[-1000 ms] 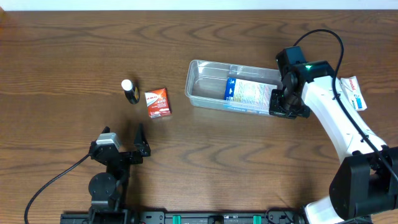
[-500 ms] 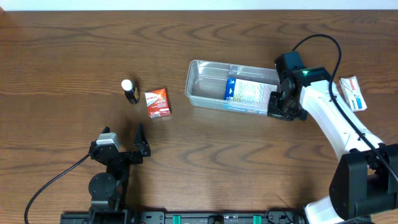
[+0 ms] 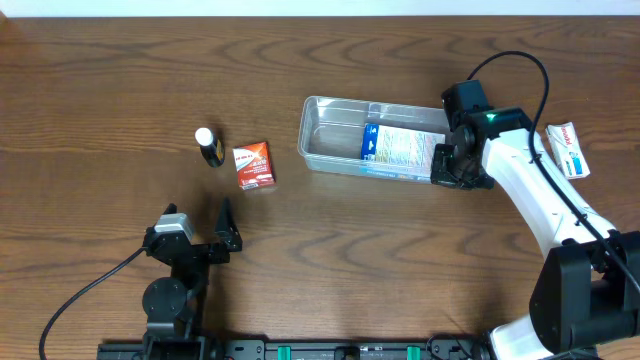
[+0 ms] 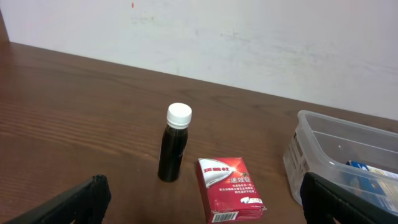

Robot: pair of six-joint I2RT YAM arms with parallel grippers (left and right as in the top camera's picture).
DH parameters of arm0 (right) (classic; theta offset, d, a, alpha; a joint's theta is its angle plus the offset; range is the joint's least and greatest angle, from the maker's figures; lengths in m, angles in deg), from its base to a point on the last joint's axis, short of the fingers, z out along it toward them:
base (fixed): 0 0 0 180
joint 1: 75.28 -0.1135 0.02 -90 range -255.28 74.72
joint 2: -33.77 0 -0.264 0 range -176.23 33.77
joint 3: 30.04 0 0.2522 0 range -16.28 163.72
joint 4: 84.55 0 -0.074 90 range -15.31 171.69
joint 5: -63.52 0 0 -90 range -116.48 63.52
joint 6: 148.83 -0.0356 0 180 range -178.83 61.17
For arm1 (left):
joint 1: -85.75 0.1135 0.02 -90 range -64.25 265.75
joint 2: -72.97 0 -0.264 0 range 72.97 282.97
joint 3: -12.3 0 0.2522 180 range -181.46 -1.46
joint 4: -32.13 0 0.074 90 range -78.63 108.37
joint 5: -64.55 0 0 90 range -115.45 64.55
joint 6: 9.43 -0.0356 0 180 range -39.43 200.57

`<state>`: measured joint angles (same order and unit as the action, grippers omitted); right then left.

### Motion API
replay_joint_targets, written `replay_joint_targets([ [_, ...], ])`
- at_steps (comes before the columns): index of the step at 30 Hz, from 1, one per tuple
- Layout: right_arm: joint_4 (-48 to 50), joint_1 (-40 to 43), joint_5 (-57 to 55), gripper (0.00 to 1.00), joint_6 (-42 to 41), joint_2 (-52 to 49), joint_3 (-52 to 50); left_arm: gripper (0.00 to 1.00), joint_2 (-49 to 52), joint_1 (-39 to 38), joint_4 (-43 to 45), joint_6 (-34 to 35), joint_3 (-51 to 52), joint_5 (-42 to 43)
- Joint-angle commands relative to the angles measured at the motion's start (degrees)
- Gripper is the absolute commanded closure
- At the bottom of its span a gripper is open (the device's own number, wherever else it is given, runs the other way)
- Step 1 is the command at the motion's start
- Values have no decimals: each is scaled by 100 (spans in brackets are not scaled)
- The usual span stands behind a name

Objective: Pack container
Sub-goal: 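Raise the right gripper and withdraw it right of the container, then move the right gripper toward the white Panadol box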

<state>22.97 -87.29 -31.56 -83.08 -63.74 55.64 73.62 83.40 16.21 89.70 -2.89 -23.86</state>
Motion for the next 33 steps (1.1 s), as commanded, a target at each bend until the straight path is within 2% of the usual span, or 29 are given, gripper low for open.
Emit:
replay_joint_targets([
  [1, 24, 37, -155, 98, 205, 0, -13, 2, -26, 2, -184, -52, 120, -9],
  [6, 142, 37, -20, 97, 437, 2, -11, 2, -26, 2, -184, -52, 120, -9],
  [13, 125, 50, 1102, 99, 1399, 48, -2, 2, -26, 2, -184, -52, 120, -9],
  [17, -35, 186, 1451, 99, 1681, 293, 13, 2, -26, 2, -184, -52, 120, -9],
  [27, -623, 1598, 1410, 98, 1878, 1934, 28, 2, -26, 2, -184, -52, 120, -9],
  [32, -619, 2533, 1217, 89, 1810, 2262, 28, 2, -26, 2, -184, -52, 120, -7],
  [33, -619, 2632, 1215, 78, 1810, 2256, 24, 2, -26, 2, -184, -55, 120, -9],
])
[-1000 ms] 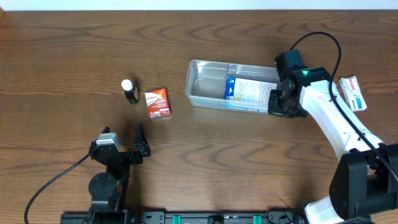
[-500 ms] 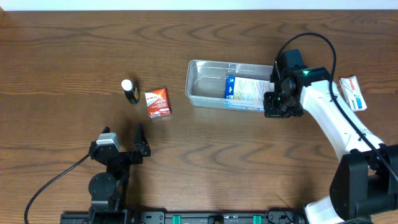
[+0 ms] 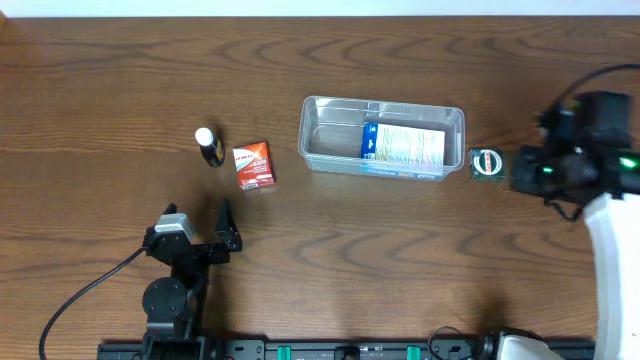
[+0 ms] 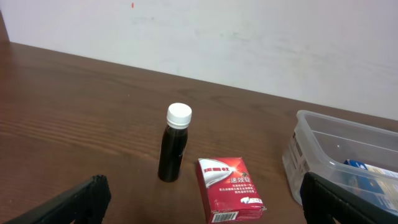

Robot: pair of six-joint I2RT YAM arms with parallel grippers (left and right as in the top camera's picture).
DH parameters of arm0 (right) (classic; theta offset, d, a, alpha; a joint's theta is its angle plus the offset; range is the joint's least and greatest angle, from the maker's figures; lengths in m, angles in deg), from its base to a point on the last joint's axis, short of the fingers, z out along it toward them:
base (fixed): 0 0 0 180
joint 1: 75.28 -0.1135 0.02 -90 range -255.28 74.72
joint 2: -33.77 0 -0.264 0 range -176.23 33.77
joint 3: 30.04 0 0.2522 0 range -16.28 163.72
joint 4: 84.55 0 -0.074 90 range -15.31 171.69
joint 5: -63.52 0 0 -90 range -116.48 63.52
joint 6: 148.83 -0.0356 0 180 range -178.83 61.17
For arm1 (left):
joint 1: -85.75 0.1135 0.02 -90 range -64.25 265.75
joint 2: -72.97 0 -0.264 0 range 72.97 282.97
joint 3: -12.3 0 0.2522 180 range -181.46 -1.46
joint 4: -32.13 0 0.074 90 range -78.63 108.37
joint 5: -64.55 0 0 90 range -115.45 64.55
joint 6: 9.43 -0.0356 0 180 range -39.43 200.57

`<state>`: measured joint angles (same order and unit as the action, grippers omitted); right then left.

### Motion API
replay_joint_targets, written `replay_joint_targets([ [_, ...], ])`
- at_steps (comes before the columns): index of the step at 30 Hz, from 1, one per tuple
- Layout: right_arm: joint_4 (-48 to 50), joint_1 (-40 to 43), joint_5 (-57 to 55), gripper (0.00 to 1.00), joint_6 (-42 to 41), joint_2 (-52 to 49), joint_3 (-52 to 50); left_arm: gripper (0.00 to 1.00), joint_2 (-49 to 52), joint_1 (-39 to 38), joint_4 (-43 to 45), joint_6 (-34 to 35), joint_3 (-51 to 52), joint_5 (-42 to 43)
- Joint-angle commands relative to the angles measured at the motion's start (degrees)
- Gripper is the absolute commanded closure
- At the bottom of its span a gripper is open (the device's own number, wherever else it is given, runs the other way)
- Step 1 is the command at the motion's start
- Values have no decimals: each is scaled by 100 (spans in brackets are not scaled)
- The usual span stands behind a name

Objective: Pack container
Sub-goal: 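Move the right gripper toward the white Panadol box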

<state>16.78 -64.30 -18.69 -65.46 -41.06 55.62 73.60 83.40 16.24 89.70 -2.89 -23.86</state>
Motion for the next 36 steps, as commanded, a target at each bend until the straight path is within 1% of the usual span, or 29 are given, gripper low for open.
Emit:
replay_joint_targets([
  [1, 15, 415, -72, 69, 48, -42, 9, 2, -24, 2, -186, -52, 120, -7],
  [3, 61, 485, -68, 66, 48, -90, -39, 2, -24, 2, -186, -55, 120, -7],
  [4, 105, 487, -70, 58, 50, -125, -79, 2, -24, 2, -186, -52, 120, -9],
  [5, 153, 485, -70, 53, 50, -157, -122, 2, -24, 2, -186, -55, 120, -9],
  [7, 293, 487, -72, 48, 52, -236, -232, 2, -24, 2, -184, -55, 120, -9],
  [9, 483, 485, -70, 37, 52, -326, -358, 2, -24, 2, -186, -52, 120, -7],
  [11, 632, 485, -70, 32, 52, -424, -472, 2, -24, 2, -186, -52, 120, -9],
  [14, 857, 485, -72, 29, 61, -601, -651, 2, -24, 2, -186, -52, 120, -9],
  [17, 1202, 483, -70, 29, 81, -761, -844, 2, -24, 2, -184, -52, 120, -7],
  [25, 2262, 474, 105, 29, 861, -1064, -1351, 2, -24, 2, -186, -52, 120, -9],
  [31, 2844, 470, 103, 28, 1108, -1233, -1687, 2, -24, 2, -186, -52, 120, -7],
  [36, 3279, 470, 105, 24, 1274, -1250, -1878, 2, -24, 2, -186, -52, 120, -9],
])
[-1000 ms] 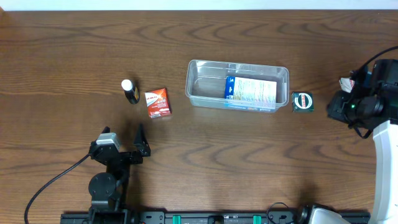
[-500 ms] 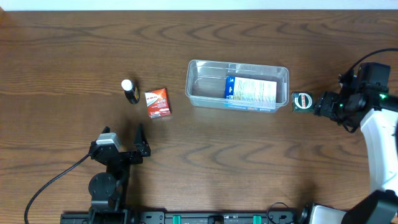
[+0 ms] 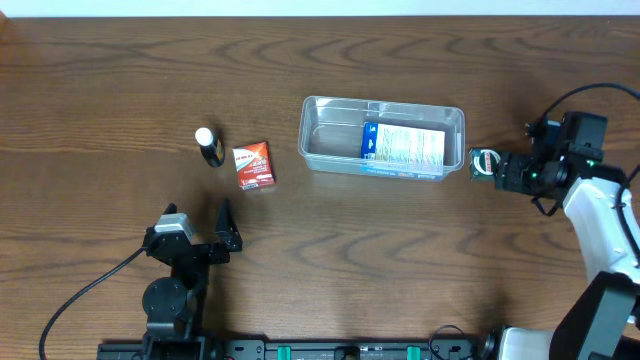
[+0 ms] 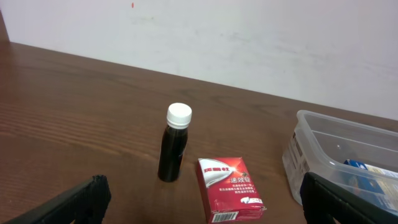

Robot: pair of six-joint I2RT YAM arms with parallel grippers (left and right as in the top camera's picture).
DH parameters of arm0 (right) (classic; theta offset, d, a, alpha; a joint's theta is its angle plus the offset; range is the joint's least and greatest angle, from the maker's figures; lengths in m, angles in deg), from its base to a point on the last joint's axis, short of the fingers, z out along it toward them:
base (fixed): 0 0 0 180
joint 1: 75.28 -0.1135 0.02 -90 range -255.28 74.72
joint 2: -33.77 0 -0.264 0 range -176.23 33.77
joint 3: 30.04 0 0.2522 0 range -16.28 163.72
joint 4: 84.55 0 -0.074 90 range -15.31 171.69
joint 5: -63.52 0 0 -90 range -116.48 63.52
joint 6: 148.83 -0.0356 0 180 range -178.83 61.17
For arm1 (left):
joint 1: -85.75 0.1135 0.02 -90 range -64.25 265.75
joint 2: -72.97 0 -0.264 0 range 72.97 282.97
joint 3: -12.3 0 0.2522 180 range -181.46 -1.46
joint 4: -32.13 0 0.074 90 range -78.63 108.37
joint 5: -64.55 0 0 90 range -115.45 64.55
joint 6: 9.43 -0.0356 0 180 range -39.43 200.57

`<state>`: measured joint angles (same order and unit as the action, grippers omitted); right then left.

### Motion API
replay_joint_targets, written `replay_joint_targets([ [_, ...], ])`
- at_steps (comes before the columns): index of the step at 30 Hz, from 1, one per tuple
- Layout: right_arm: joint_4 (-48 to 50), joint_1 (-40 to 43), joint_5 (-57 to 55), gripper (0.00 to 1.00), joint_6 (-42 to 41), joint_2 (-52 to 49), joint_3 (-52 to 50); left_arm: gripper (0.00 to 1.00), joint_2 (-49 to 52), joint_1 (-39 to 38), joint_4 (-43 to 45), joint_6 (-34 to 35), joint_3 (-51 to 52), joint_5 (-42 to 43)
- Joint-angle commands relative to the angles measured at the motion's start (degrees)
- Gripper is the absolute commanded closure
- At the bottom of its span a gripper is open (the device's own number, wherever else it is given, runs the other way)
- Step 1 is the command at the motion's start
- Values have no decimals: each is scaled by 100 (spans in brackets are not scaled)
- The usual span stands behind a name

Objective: Pack container
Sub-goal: 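Move the right gripper toward the white Panadol box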

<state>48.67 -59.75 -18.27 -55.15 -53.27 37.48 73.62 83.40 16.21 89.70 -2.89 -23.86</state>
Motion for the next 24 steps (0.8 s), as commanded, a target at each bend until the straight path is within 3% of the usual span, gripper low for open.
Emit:
replay_joint_targets([
  [1, 103, 15, 63, 24, 243, -28, -63, 2, -26, 2, -184, -55, 120, -7],
  [19, 160, 17, 26, 16, 249, -22, -59, 2, -26, 2, -184, -52, 120, -7],
  [24, 417, 61, -935, 14, 238, -20, -59, 2, -26, 2, -184, -52, 120, -9],
])
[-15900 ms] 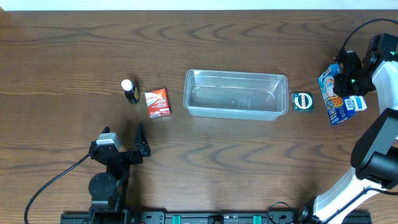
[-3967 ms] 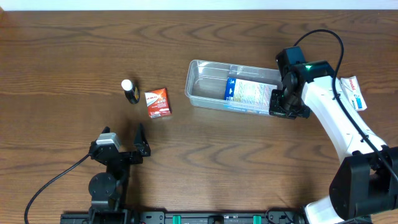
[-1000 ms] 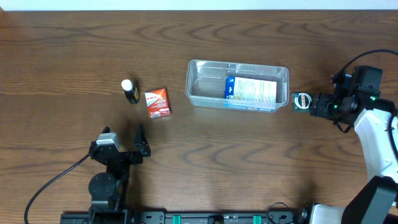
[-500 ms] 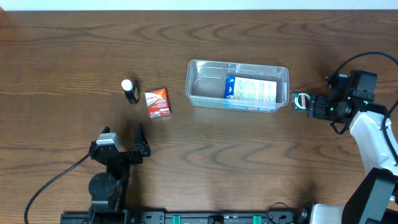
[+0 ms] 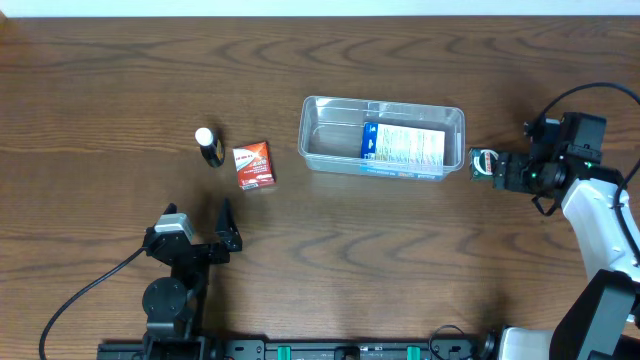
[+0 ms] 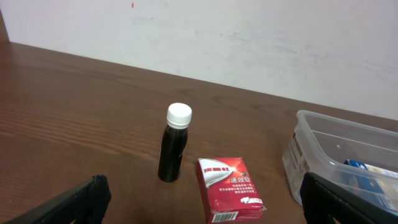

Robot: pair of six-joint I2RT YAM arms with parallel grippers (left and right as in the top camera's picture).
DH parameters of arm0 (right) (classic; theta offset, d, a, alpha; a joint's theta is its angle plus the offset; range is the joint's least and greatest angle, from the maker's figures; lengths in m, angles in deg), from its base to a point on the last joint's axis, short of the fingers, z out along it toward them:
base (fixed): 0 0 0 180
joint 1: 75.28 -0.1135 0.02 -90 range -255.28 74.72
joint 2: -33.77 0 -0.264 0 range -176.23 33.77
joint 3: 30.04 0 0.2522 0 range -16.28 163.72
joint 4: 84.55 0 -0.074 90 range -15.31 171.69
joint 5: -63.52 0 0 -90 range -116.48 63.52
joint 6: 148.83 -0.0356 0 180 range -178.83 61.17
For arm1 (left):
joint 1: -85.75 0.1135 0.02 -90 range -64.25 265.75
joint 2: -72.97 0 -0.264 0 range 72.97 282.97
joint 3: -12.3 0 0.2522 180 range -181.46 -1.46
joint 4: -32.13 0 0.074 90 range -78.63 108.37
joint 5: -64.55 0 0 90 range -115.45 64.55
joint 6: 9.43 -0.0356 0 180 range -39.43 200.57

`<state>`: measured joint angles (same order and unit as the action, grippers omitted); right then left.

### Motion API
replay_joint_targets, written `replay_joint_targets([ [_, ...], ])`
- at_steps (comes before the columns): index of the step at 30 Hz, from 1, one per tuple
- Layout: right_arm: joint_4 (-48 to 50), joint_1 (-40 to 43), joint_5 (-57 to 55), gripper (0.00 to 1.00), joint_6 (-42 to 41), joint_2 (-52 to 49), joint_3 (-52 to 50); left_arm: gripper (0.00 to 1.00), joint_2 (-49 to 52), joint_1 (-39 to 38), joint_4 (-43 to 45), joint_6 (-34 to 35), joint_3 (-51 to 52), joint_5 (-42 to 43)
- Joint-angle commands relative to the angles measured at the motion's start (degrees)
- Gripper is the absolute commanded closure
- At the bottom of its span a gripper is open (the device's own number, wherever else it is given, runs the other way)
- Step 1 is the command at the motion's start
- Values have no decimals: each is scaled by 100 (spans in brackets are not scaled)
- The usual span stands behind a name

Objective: Pack container
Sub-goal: 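Move the right gripper toward the white Panadol box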

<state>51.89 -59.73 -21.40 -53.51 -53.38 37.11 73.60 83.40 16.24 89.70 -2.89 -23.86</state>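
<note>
The clear plastic container [image 5: 382,138] lies at centre right with a blue-and-white box [image 5: 402,146] in its right half. A small green and black round item [image 5: 483,162] sits on the table just right of the container. My right gripper [image 5: 500,169] is against that item's right side; whether its jaws grip it does not show. At the left stand a dark bottle with a white cap [image 5: 208,146] [image 6: 175,142] and a red box [image 5: 253,166] [image 6: 230,188]. My left gripper [image 5: 197,228] [image 6: 202,182] rests open in front of them.
The container's near end [image 6: 323,149] shows at the right of the left wrist view. A pale wall [image 6: 249,43] runs behind the table's far edge. The right arm [image 5: 590,205] reaches in from the lower right corner.
My right gripper was first at the container's right end, with a white packet lying far right. Then the arm stood back at the right edge and the small green item lay beside the container. After that the gripper was at the item and has stayed. The left arm never moved.
</note>
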Motion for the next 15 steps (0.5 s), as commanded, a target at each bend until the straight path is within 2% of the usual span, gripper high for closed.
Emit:
replay_joint_targets([
  [1, 240, 98, -826, 11, 74, -9, -22, 2, -24, 2, -186, -52, 120, -9],
  [3, 476, 162, -986, 1, 74, -9, -20, 2, -24, 2, -186, -55, 120, -9],
  [7, 1075, 400, -975, 1, 76, -13, -20, 2, -24, 2, -186, -55, 120, -9],
  [9, 1329, 588, -890, 8, 76, -20, -22, 2, -24, 2, -186, -52, 120, -7],
  [11, 1495, 793, -758, 11, 103, -20, -20, 2, -24, 2, -186, -52, 120, -7],
  [13, 1628, 1025, -570, 8, 201, -20, -20, 2, -24, 2, -186, -55, 120, -9],
  [15, 1797, 1244, -81, 1, 293, -33, -20, 2, -24, 2, -186, -52, 120, -7],
])
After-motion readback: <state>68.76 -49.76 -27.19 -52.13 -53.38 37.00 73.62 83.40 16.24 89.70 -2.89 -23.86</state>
